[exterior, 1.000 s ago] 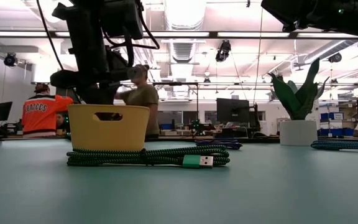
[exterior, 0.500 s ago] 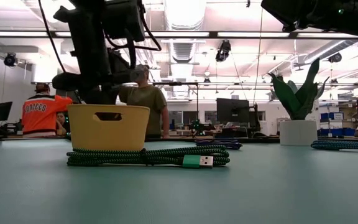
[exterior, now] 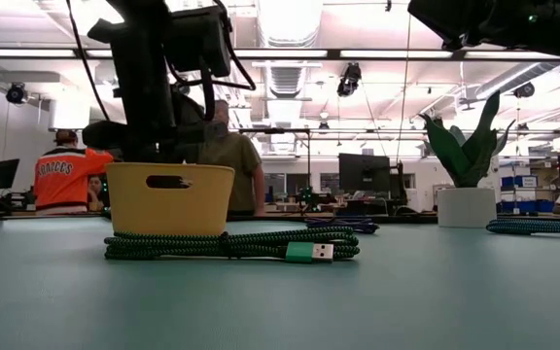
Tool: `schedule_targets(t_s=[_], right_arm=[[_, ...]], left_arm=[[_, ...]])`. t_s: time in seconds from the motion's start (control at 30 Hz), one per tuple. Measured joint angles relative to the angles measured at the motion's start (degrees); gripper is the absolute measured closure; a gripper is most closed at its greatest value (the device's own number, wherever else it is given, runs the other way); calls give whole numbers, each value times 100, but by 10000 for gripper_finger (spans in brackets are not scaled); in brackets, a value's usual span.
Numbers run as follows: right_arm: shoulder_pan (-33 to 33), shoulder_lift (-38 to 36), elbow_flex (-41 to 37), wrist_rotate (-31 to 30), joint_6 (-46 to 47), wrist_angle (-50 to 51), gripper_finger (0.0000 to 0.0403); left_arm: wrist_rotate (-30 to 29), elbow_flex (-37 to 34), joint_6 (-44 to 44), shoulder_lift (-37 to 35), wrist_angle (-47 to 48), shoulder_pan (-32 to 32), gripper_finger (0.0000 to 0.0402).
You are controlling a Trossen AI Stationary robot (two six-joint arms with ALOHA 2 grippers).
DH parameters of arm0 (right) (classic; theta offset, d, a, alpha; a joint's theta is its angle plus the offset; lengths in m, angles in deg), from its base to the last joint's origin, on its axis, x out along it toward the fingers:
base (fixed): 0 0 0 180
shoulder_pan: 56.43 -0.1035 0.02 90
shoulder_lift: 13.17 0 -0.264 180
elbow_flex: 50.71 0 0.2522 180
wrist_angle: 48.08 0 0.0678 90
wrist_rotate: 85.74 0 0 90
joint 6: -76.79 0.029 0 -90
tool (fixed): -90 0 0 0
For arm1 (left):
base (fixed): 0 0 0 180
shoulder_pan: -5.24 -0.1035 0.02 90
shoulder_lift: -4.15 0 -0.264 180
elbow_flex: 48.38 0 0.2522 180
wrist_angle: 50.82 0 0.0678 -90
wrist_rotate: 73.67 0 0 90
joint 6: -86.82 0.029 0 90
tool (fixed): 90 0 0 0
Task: Pick and place USB-C Cables
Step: Put the black USB cable into the orange bin
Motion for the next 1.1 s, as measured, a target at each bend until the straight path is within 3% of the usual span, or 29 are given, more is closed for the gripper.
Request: schedule_targets(t_s=[1.1], right_arm=[[0, 0, 0, -92, -43, 96, 355]], left_arm=[[38, 0, -6, 4, -63, 7, 375]])
